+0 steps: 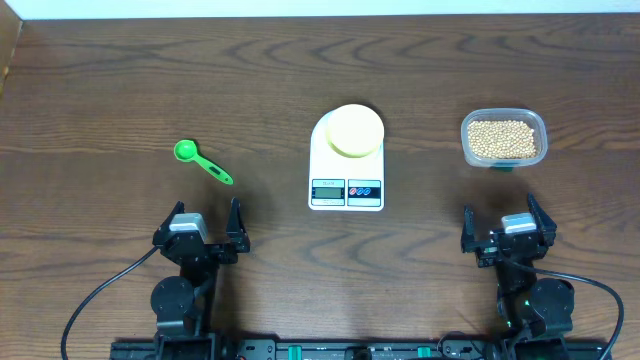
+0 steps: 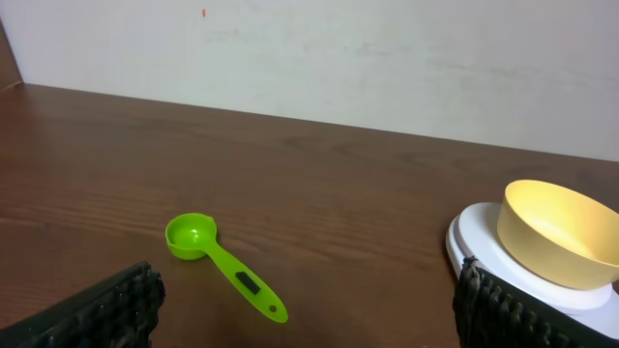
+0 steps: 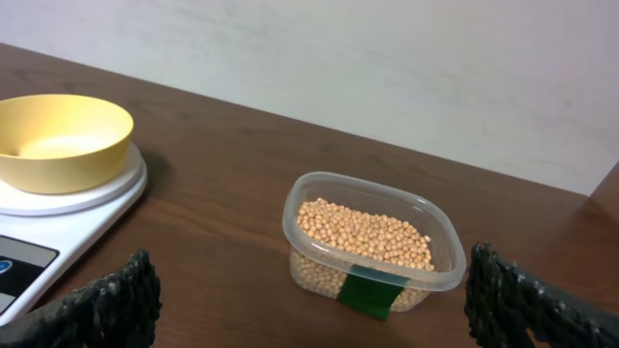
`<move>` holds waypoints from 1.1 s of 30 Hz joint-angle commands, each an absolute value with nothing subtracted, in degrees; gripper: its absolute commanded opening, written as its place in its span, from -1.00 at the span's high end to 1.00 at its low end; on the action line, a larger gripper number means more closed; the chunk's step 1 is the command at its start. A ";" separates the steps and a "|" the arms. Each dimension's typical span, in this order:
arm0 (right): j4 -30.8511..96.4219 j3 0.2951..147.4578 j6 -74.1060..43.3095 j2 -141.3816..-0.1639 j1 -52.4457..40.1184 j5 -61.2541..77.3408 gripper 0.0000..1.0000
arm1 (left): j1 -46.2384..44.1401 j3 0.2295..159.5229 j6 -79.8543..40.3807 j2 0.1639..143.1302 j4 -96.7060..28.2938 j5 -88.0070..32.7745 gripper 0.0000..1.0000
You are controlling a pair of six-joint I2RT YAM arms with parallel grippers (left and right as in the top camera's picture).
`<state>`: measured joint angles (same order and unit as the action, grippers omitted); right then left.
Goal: Scoop item into bowl and weigh 50g on scale
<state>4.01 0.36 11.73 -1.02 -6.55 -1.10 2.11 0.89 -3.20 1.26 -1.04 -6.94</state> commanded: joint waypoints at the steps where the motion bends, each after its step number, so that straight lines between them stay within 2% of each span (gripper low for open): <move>1: 4.25 0.32 12.49 -1.13 -6.33 -1.98 -0.98 | 2.33 0.23 -3.68 1.41 -3.33 -8.29 -0.96; 23: 4.25 0.32 12.49 -1.13 -6.33 -1.96 -0.98 | 2.28 0.62 -3.77 1.41 -2.50 -8.58 -0.96; 33: 4.25 0.32 12.49 -1.13 -6.33 -1.98 -0.98 | 2.31 2.24 -6.83 2.20 -3.79 -12.23 -0.95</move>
<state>4.01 0.36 11.73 -1.02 -6.57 -1.10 2.11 1.32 -4.93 1.39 -1.41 -9.54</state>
